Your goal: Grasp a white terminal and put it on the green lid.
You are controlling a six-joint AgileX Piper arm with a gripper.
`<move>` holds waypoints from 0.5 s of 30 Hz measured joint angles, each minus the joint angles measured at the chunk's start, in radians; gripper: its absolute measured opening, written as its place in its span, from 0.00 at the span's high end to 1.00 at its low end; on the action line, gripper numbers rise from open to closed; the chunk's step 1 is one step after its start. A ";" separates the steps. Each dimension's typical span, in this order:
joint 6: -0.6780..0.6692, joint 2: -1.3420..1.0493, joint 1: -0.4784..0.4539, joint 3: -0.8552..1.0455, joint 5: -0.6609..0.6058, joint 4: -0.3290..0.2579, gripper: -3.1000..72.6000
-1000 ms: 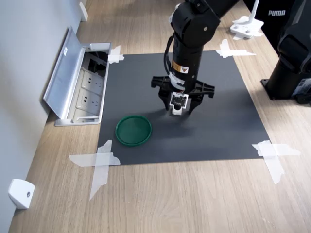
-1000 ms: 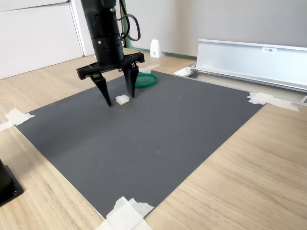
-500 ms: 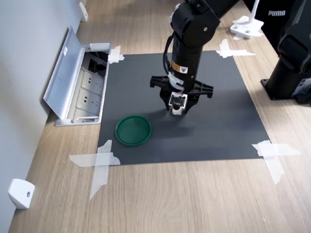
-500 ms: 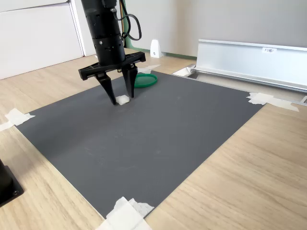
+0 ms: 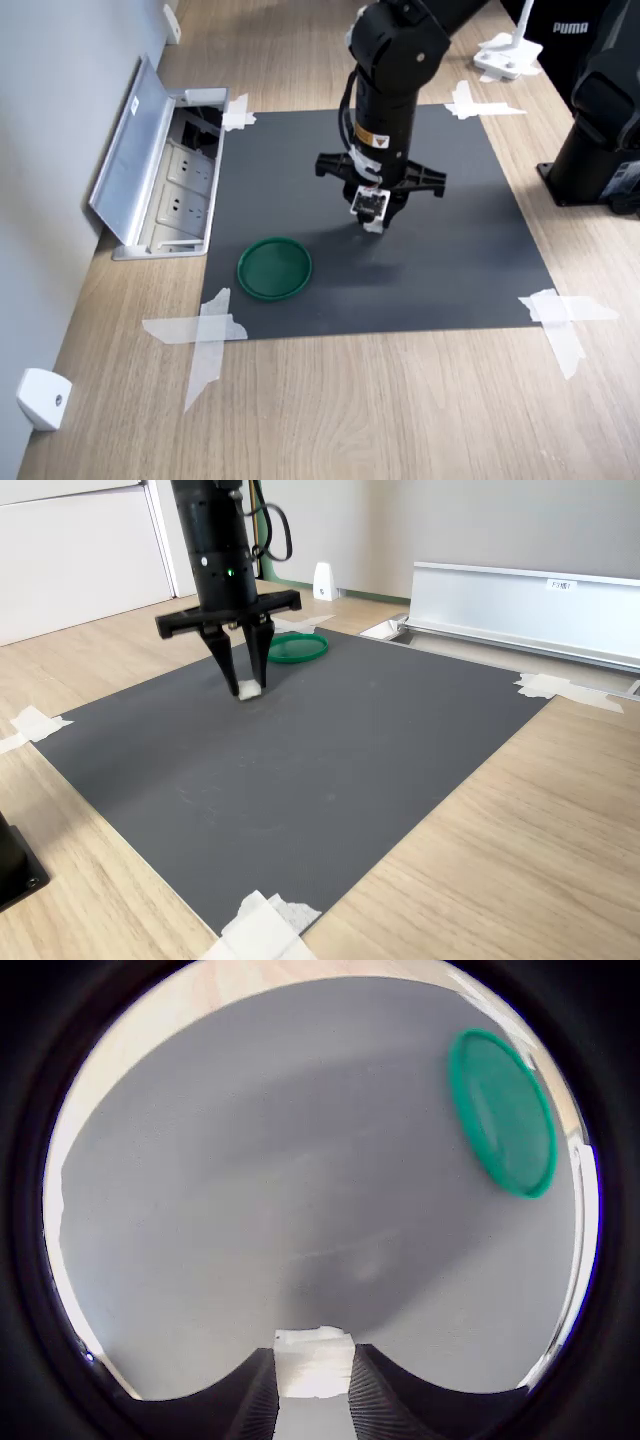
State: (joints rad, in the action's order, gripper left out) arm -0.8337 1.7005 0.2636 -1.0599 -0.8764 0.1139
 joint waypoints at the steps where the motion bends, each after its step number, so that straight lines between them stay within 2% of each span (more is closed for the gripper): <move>1: 0.007 -0.001 0.000 -0.029 -0.024 -0.001 0.61; 6: 0.015 -0.002 0.000 -0.238 -0.150 -0.008 0.61; 12: 0.017 0.046 0.000 -0.469 -0.202 -0.060 0.61; 15: 0.037 0.103 0.000 -0.552 -0.224 -0.066 0.61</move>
State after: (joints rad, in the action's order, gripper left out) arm -0.7963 1.8032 0.2636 -1.6115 -1.1004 0.0476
